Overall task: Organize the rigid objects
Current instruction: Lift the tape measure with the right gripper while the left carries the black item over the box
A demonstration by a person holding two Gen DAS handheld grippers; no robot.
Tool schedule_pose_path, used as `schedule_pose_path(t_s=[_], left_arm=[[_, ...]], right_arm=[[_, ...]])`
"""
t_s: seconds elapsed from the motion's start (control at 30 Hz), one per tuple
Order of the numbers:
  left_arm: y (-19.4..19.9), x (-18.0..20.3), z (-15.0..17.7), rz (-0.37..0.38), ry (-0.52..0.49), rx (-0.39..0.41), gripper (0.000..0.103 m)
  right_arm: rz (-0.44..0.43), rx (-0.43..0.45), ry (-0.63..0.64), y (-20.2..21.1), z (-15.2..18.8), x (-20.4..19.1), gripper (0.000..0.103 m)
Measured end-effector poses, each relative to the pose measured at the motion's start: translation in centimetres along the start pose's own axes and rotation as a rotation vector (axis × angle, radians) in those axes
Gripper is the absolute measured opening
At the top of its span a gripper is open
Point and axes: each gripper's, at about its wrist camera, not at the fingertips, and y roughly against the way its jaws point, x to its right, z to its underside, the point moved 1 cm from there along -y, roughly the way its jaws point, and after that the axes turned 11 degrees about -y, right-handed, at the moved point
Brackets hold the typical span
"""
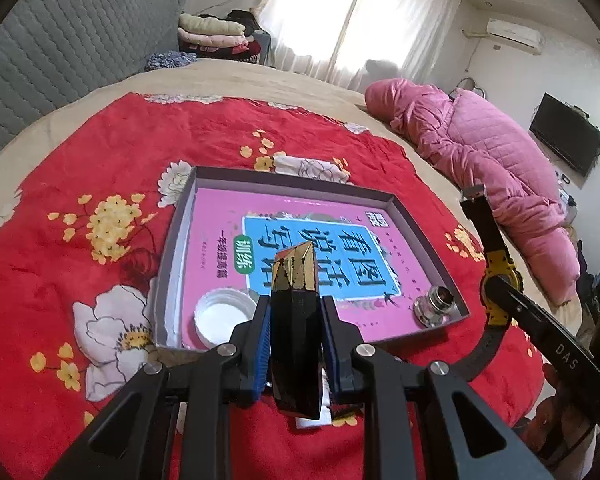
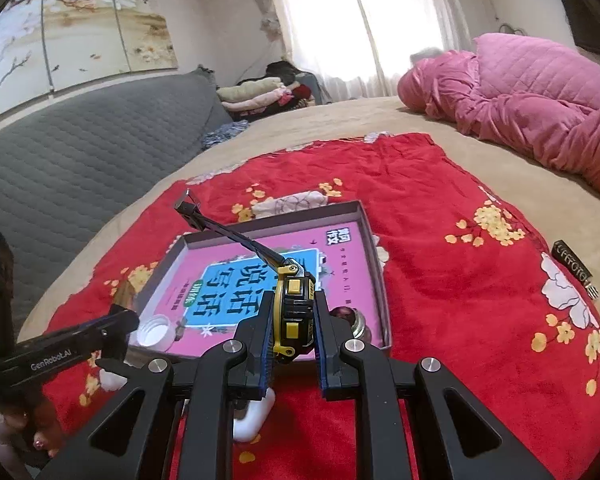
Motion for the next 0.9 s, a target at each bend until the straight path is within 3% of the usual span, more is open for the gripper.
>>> schedule_pose_path(t_s=[0.63, 0.9], left_arm=[[-0.8, -0.8, -2.0, 0.020, 0.020, 0.054, 0.023], [-2.1, 0.1, -2.8, 0.045, -0.022, 0.030, 0.023]], right_arm=[[0.062, 0.054, -0.005, 0.0, -2.9, -1.7, 0.017], [0.074, 0.070, -0.006, 0.0, -4.1, -2.7, 0.017]])
